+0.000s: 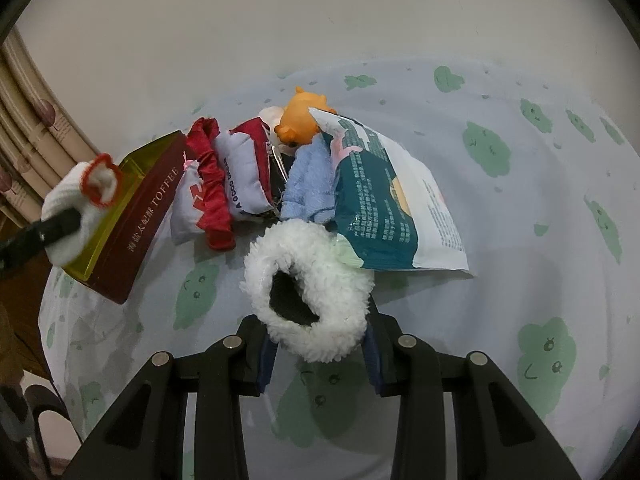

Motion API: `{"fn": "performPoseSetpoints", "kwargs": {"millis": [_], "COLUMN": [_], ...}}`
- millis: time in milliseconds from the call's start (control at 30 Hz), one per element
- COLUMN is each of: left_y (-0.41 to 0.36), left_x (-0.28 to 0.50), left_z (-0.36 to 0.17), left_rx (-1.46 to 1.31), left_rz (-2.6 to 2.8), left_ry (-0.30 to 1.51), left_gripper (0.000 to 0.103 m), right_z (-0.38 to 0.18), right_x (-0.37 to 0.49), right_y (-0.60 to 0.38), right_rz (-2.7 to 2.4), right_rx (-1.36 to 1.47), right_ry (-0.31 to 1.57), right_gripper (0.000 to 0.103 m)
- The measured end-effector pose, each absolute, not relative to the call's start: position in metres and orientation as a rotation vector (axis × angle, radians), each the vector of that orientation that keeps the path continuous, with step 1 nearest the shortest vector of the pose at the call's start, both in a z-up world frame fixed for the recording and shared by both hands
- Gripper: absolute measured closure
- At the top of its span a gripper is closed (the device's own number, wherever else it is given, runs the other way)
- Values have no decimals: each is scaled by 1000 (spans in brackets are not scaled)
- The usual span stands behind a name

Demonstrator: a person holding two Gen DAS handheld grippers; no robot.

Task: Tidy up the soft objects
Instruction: 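Carry the knit sock over the gold tin with the left gripper while the right holds the fluffy sock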

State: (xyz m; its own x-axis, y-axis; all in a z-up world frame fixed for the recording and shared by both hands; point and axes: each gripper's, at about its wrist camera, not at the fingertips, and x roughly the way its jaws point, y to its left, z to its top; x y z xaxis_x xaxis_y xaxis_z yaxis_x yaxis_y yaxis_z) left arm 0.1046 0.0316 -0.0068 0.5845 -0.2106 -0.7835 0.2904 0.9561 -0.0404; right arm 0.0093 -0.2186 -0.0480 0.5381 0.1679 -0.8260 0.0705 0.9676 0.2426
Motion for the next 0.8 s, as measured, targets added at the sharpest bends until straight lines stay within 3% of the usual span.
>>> {"fn": "performPoseSetpoints", "kwargs": {"millis": [267, 800], "left_y": [88, 122], "left_x": [135, 166], "left_z": [-21, -75], "left_rx": [84, 174], "left_rz": [-86, 44], "left_ry": [938, 1048], "left_gripper": [73, 69], "right_z": [-45, -38], "right_x": [6, 5], "right_y": [-218, -210], "right_rz": [62, 70], "right_rx": [250, 196], "right_ry": [998, 990], "right_gripper": [69, 69]}}
